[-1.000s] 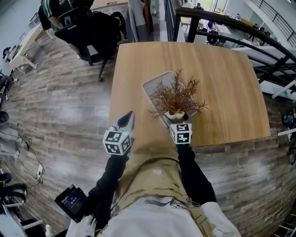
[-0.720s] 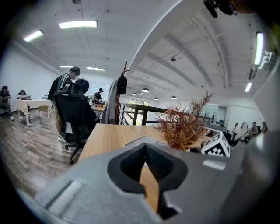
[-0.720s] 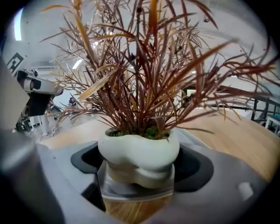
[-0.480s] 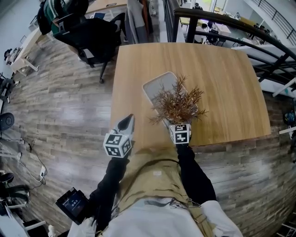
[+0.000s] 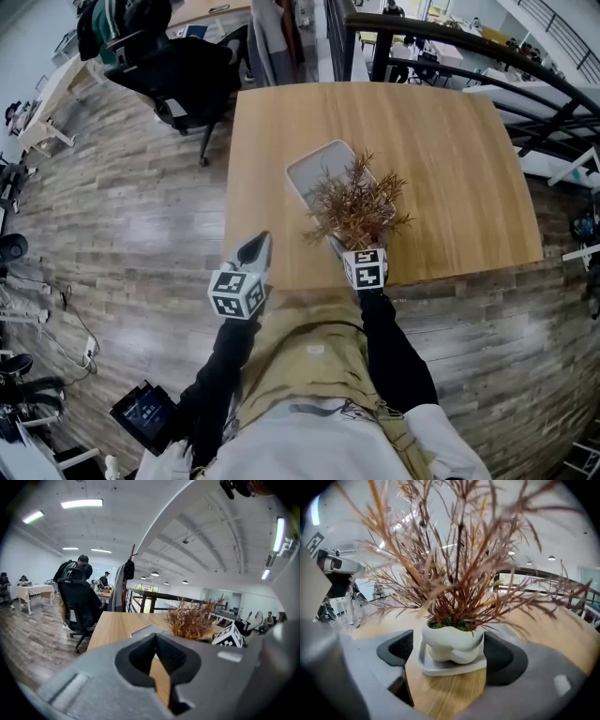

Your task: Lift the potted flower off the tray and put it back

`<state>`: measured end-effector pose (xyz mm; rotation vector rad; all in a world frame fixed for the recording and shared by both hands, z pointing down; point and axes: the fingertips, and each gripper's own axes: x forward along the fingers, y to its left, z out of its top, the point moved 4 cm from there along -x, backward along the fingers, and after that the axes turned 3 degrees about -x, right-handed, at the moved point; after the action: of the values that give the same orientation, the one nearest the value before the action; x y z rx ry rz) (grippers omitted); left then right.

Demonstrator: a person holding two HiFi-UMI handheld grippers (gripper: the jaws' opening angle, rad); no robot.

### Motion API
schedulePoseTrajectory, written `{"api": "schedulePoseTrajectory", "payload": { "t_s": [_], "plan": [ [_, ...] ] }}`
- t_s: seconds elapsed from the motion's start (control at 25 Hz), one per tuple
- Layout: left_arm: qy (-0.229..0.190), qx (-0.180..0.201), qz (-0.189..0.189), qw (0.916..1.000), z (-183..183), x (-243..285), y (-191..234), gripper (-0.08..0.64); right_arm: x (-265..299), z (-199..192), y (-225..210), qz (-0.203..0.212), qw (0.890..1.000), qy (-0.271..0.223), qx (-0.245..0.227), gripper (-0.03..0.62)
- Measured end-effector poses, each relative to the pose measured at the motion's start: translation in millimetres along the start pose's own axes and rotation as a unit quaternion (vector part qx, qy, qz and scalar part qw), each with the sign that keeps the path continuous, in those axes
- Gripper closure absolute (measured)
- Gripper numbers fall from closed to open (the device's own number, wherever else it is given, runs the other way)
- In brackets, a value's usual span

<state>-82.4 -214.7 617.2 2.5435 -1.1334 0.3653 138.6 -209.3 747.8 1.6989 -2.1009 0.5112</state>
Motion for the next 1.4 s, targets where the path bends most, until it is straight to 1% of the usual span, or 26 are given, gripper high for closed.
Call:
{"api": "schedulePoseTrajectory", "payload": {
  "t_s": [0.12, 0.24, 0.36, 0.48, 0.56, 0.6, 0.72, 0.92, 1.12, 1.28, 1.4],
  "plan": [
    [-0.002, 0.0, -0.011, 0.9999, 17, -20, -12, 0.56, -37, 11, 14, -0.001, 1.0, -0.008, 0.001, 0.148],
    [-0.001, -0.002, -0.022, 0.9997, 45, -25, -23, 0.56, -73, 37, 21, -0.008, 1.0, -0.019, 0.013, 0.227],
    [-0.005, -0.003, -0.036, 0.9993, 85, -25, -23, 0.56, -101, 72, 31, -0.019, 1.0, -0.017, 0.015, 0.297],
    [-0.023, -0.001, -0.051, 0.9984, 116, -28, -32, 0.56, -135, 103, 34, -0.043, 0.998, -0.039, -0.001, 0.396],
    [-0.041, -0.001, -0.061, 0.9973, 131, -32, -42, 0.56, -157, 121, 34, -0.051, 0.997, -0.06, -0.008, 0.439],
    [-0.048, -0.001, -0.066, 0.9967, 138, -33, -47, 0.56, -164, 131, 33, -0.055, 0.996, -0.067, -0.009, 0.448],
    [-0.064, 0.007, -0.084, 0.9944, 160, -31, -57, 0.56, -174, 164, 28, -0.068, 0.994, -0.083, -0.012, 0.583],
    [-0.077, 0.028, -0.101, 0.9915, 188, -25, -65, 0.56, -185, 224, 29, -0.055, 0.99, -0.129, -0.028, 0.586],
    [-0.103, 0.056, -0.102, 0.9878, 218, -31, -71, 0.56, -203, 272, 36, -0.041, 0.981, -0.185, -0.049, 0.588],
    [-0.128, 0.067, -0.106, 0.9839, 242, -37, -79, 0.56, -212, 301, 38, -0.034, 0.973, -0.219, -0.062, 0.588],
    [-0.134, 0.074, -0.102, 0.9829, 249, -39, -81, 0.56, -212, 311, 43, -0.024, 0.97, -0.232, -0.066, 0.588]
  ]
}}
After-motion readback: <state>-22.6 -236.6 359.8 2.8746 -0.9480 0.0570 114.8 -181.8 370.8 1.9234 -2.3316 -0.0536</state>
